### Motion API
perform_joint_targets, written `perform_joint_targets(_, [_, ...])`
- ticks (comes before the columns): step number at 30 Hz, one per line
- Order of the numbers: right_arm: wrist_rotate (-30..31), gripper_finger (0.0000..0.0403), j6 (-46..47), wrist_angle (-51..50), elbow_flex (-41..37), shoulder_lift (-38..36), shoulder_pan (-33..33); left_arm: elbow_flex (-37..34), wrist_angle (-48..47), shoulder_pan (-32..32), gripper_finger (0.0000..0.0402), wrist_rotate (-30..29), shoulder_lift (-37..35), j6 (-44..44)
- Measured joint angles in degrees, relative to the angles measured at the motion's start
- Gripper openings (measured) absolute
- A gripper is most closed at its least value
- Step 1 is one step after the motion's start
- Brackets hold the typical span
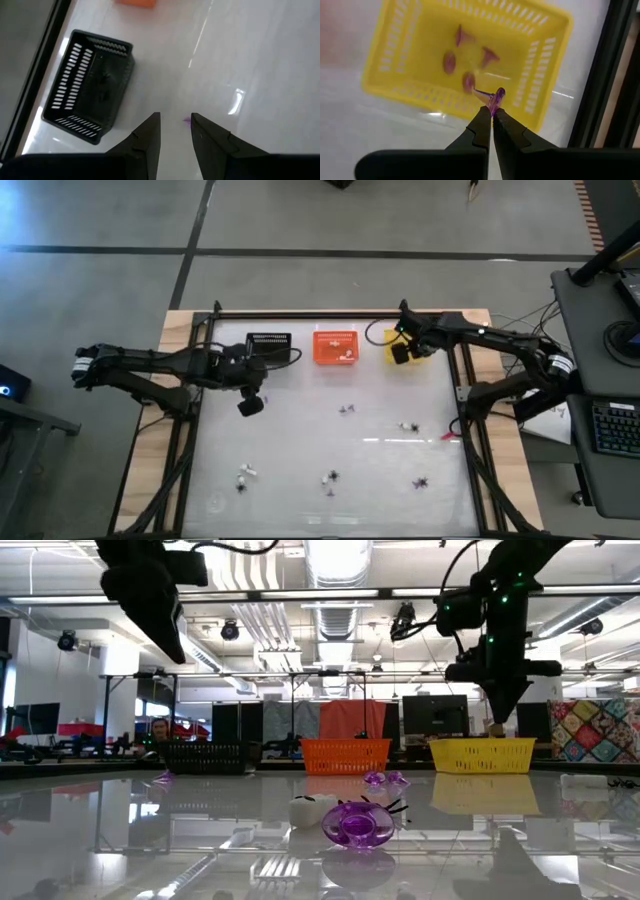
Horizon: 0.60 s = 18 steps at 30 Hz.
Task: Sort Halloween decoration
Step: Put the witch hat toy into the yellow bin
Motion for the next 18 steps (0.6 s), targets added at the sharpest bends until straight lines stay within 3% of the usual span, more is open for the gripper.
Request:
perform_joint_targets(11, [0.02,0.0011,-5.37,5.20,0.15,2.08,-5.45,0.00,1.64,5.28,0.0091,-0.28,3.38,5.21])
perform_joint_targets(18, [-0.01,0.0043,-8.26,6.52,0.28,5.46,-6.03,0.00,3.10,5.52,0.0091,-0.33,4.90,6.66])
